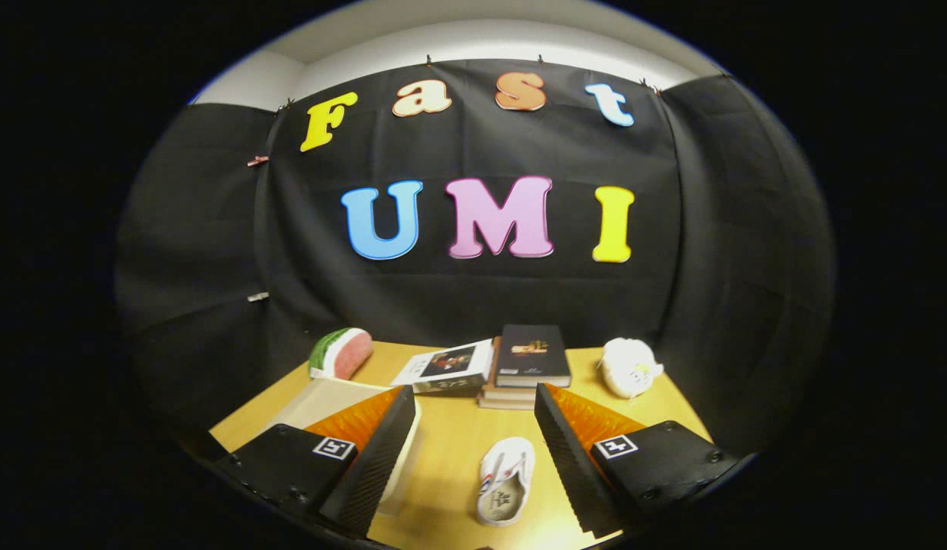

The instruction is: Open the storage box then place both shoes into the box .Put the left shoe in first, then the right shoe, with the right side of both shoes facing outward in a uniform manner.

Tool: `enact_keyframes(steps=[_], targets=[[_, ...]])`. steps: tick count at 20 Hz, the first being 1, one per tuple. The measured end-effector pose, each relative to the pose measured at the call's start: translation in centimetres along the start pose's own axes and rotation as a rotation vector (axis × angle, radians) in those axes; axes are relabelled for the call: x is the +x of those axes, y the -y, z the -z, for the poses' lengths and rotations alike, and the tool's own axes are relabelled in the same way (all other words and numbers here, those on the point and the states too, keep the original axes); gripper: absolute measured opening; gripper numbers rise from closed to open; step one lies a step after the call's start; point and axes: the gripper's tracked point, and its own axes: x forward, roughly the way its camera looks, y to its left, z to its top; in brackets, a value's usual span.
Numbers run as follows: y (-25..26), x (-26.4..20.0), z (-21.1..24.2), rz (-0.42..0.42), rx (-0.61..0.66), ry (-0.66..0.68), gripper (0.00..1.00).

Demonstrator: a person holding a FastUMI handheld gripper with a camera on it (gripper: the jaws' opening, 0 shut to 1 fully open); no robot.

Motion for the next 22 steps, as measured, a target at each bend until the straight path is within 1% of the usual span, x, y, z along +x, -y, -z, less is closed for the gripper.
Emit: enact_keyframes(steps=[2, 6, 9, 12, 14, 17, 19, 22], targets=[[0.1, 0.7, 1.1, -0.010, 0.037, -0.044, 0.98], [-0.6, 2.2, 5.0, -0.048, 0.147, -0.204, 0.98], [-2.7, 3.2, 8.8, -0.135, 0.282, -0.370, 0.98], [-5.0, 4.0, 11.7, -0.231, 0.495, -0.531, 0.98], [-6.4, 4.6, 13.5, -0.293, 0.587, -0.612, 0.97], [-8.3, 5.0, 15.1, -0.393, 0.684, -0.689, 0.98], [-9.4, 6.1, 15.2, -0.443, 0.816, -0.684, 0.98], [-9.4, 7.7, 15.6, -0.446, 0.987, -0.676, 0.97]])
